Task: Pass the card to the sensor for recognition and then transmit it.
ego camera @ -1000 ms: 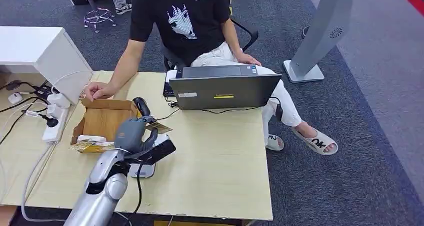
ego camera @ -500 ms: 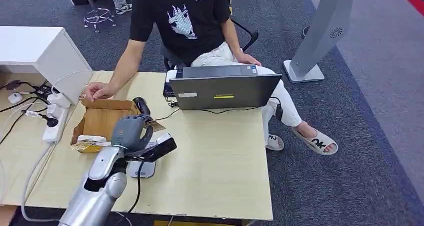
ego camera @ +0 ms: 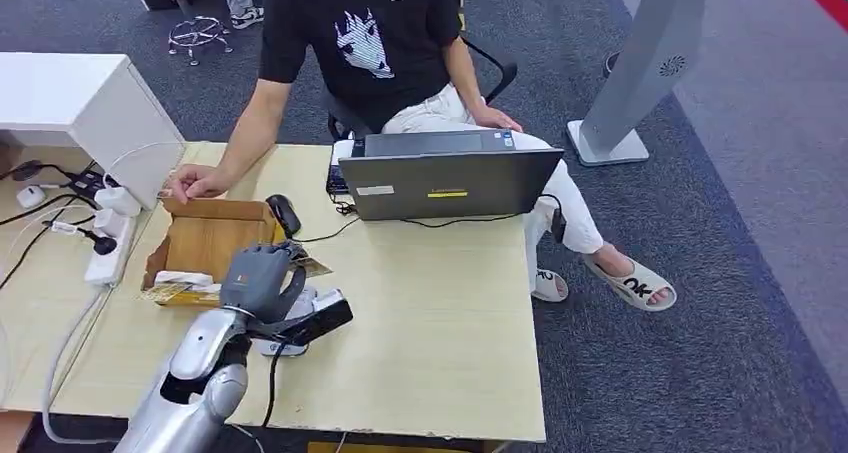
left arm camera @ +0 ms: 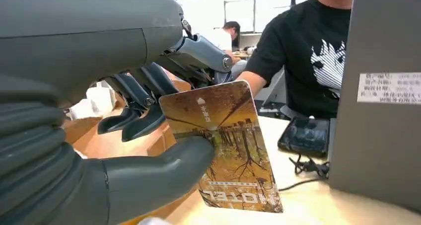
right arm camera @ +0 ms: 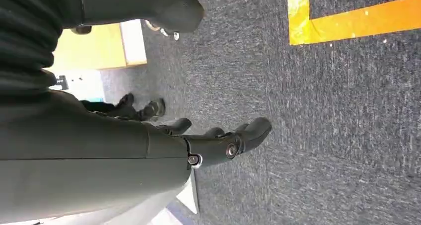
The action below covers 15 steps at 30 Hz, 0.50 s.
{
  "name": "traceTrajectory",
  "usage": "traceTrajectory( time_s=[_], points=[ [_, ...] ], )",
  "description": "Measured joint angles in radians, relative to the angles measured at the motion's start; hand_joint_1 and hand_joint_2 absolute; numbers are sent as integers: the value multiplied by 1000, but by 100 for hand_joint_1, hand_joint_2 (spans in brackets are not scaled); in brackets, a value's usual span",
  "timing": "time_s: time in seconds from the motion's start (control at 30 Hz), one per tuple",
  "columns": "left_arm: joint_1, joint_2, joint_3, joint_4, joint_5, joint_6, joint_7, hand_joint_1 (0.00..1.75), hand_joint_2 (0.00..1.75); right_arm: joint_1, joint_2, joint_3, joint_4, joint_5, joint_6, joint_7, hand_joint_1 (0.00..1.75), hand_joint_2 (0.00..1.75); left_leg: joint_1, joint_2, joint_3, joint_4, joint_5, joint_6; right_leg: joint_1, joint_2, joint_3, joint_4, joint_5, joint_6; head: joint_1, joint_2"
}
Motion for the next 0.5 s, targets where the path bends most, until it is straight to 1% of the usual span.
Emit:
traceTrajectory(
  time_s=[0.17, 0.37, 0.5],
  points=[
    [58, 26, -28, -58, 3, 2, -32, 175, 175, 1, 5, -7, 0, -9, -1, -4, 0, 175, 0, 0, 0, 0, 0, 0, 0, 0, 0, 0, 0, 0, 0, 0],
    [115, 58, -48, -117, -1, 6, -31, 175, 175, 2, 6, -11, 0, -21, -5, -11, 0, 175, 0, 0, 0, 0, 0, 0, 0, 0, 0, 0, 0, 0, 0, 0],
    [156, 84, -49, -150, -3, 12, -12, 175, 175, 4, 8, -18, 0, -28, -7, -11, 0, 175, 0, 0, 0, 0, 0, 0, 0, 0, 0, 0, 0, 0, 0, 0]
  ],
)
